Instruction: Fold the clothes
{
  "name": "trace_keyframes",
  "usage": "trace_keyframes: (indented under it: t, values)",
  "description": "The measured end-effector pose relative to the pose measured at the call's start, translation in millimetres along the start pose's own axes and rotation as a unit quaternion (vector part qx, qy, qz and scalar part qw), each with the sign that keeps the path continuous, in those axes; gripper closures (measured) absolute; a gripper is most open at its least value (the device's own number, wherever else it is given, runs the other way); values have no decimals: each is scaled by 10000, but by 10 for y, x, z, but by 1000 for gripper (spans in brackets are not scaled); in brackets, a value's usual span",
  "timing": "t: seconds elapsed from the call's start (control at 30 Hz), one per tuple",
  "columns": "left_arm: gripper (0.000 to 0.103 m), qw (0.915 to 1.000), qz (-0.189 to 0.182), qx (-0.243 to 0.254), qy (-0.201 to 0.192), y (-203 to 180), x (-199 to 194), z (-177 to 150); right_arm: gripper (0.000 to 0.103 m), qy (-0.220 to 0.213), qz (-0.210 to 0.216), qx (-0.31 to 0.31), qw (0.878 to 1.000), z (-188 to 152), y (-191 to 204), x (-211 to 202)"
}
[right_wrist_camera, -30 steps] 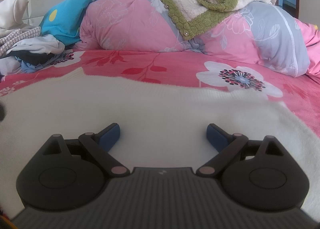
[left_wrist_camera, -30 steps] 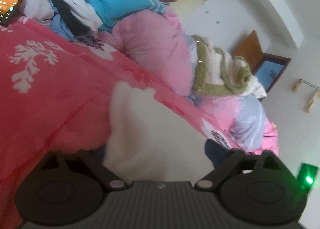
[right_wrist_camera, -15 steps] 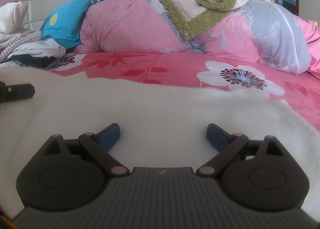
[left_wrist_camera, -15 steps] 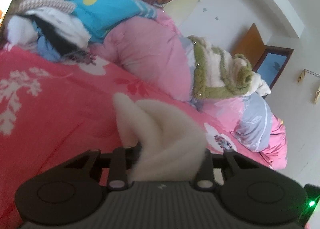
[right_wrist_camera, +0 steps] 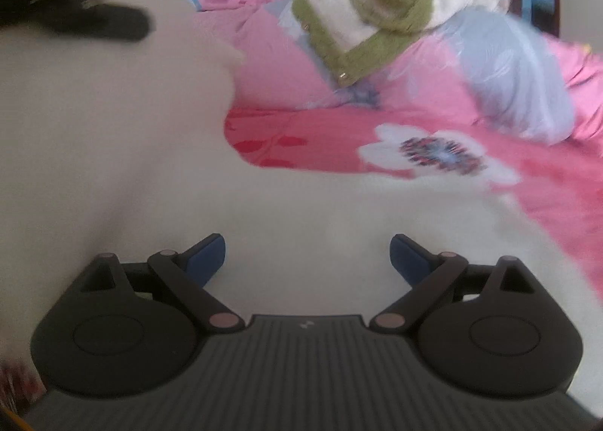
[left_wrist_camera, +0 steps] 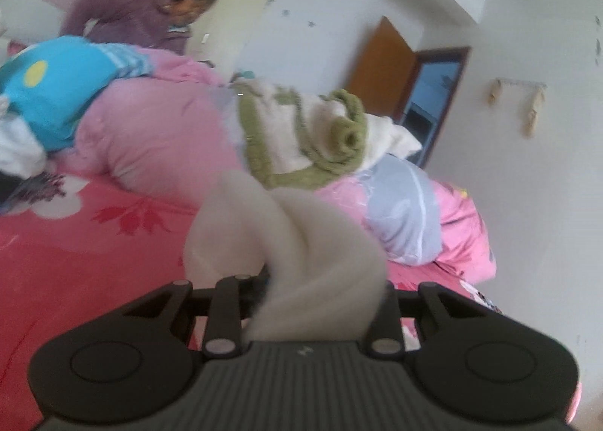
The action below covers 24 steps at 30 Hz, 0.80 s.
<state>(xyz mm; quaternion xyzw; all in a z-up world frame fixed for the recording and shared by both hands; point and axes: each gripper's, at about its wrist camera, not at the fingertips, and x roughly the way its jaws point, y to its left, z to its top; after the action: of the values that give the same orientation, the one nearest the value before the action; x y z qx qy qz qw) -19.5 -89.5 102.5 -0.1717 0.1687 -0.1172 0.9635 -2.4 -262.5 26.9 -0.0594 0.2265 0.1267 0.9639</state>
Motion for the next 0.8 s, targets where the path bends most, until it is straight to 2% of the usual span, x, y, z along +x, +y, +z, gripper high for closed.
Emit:
trace_keyframes:
  t: [0.1,0.17,0.4,0.53,0.63,0.67,0.73,0.77,0.8]
  values:
    - [72,9998,-74,159,96,-160,82,-1,10,89,-69,-334,9994,-158,-47,-166]
    - [72,9994,-124,289,150,-279,139,-6,10,44,-43,-267,9996,-263,-87,-232]
    - [72,9943,-448,845,473,-749,398,-110,10,-39,108,56,9999,-294,-264,-363]
    - [71,9852,-647,1247,978,-1015,663,-332,10,-81,208,238,9995,-351,-343,-377]
    - [68,9716,-830,1395,1720,-1107,920,-523,9,-100,223,236,9994,-377,-338,-371]
    - [65,9683,-895,1402,1864,-1103,961,-539,9,-106,228,235,9994,-386,-337,-369]
    - [48,9615,-1036,1403,2124,-1093,1035,-565,9,-116,222,188,9995,-408,-333,-365]
    - [35,9615,-1181,1336,2092,-1078,1012,-534,9,-125,228,190,9995,-414,-335,-364]
    - [26,9612,-1327,1268,2060,-1062,989,-503,9,-134,233,192,9995,-420,-337,-363]
